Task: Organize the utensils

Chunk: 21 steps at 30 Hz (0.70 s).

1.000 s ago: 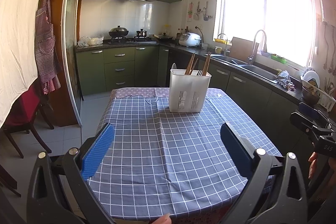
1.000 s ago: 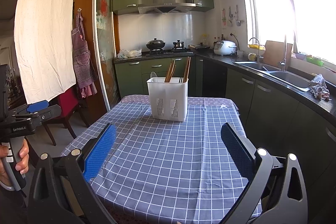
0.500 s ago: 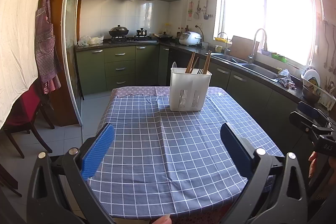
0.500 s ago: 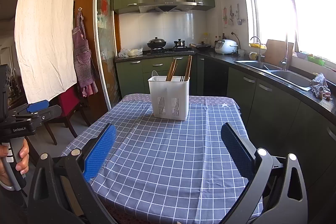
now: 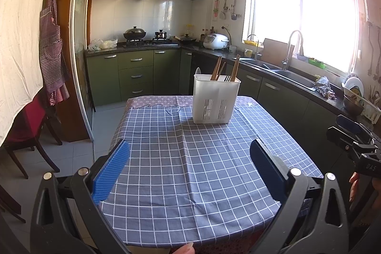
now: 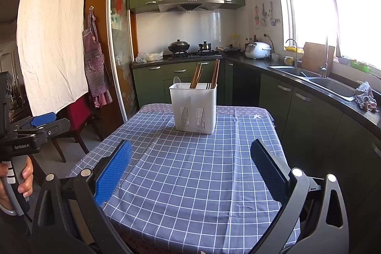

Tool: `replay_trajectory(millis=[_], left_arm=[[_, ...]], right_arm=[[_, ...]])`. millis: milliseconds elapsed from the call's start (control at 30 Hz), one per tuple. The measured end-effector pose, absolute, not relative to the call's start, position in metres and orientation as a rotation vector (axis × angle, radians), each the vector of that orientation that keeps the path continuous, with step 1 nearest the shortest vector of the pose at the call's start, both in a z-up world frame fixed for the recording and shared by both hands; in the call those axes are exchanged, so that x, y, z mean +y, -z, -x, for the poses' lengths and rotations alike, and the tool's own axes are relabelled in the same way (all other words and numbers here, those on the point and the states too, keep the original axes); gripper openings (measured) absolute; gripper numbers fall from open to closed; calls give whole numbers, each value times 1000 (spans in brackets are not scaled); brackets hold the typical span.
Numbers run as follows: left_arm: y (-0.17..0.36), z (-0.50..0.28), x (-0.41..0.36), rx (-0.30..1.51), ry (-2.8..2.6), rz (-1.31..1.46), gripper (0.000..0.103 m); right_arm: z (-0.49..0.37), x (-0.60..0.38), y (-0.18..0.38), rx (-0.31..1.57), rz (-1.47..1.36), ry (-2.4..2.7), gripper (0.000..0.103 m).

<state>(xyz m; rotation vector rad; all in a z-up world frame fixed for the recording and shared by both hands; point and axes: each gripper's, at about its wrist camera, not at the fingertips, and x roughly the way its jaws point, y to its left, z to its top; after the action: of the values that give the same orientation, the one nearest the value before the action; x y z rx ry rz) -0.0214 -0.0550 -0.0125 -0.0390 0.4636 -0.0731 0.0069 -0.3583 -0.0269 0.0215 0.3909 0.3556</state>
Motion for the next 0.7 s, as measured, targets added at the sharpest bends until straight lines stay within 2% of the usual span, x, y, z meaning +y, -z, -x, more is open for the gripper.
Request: replay_trajectory(millis=[700], left_arm=[[16,16,-55,446,58,49,96]], right_arm=[[-15,-356,37,419,-22,-365,98]])
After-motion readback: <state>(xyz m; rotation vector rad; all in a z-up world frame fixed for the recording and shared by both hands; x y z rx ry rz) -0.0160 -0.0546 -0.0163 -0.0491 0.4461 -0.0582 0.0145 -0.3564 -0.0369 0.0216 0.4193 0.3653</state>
